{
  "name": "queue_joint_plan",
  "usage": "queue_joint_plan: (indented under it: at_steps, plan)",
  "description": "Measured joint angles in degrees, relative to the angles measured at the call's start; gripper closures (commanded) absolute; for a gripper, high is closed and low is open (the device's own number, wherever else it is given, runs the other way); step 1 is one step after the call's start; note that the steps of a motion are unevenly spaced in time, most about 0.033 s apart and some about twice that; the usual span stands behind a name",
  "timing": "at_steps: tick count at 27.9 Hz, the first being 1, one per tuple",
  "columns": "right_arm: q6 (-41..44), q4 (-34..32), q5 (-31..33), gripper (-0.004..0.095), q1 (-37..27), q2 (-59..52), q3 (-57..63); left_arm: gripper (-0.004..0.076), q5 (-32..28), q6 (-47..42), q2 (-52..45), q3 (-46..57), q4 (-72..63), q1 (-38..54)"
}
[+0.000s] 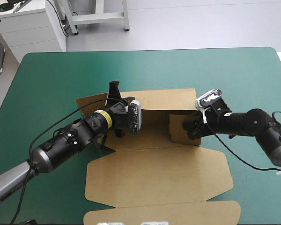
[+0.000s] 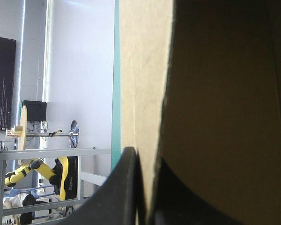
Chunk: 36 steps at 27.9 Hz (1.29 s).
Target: Fold the box
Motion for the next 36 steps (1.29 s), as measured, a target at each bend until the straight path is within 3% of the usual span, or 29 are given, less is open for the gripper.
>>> queue_joint_plan:
  at_steps: [5, 7, 9, 15, 17, 28, 33, 36]
  plan:
    - [0.0, -0.1, 0.2, 0.0926, 0.0, 0.0, 0.0, 0.0731, 0.0, 0.0, 0.0, 0.0, 0.1, 0.0]
    - [0.0, -0.6, 0.6, 0.0870, 0.0, 0.0, 0.0, 0.0731, 0.0, 0.0, 0.0, 0.0, 0.1, 0.0]
    - [0.2, -1.6, 1.2, 0.0714, 0.0, 0.0, 0.0, 0.0731, 0.0, 0.0, 0.0, 0.0, 0.1, 0.0]
    - [1.1, -5.4, 3.0, 0.0053, 0.0, -0.2, -0.6, 0.0731, 0.0, 0.0, 0.0, 0.0, 0.1, 0.0]
    - [3.3, -7.4, 4.9, -0.0031, 0.0, -0.5, -0.8, 0.0731, -0.1, -0.1, 0.0, 0.0, 0.0, 0.0]
    - [17.0, -21.6, 14.5, -0.0005, 0.0, -7.3, -11.3, 0.0731, 0.2, -0.6, -0.2, 0.0, -0.4, -0.1]
    - [20.4, -24.6, 13.6, 0.0065, 0.0, -10.7, -18.1, 0.0731, 0.2, -0.6, -0.2, 0.0, -0.4, -0.1]
    - [23.5, -27.1, 13.3, 0.0158, 0.0, -11.1, -22.2, 0.0731, 0.2, -0.6, -0.2, 0.0, -0.4, -0.1]
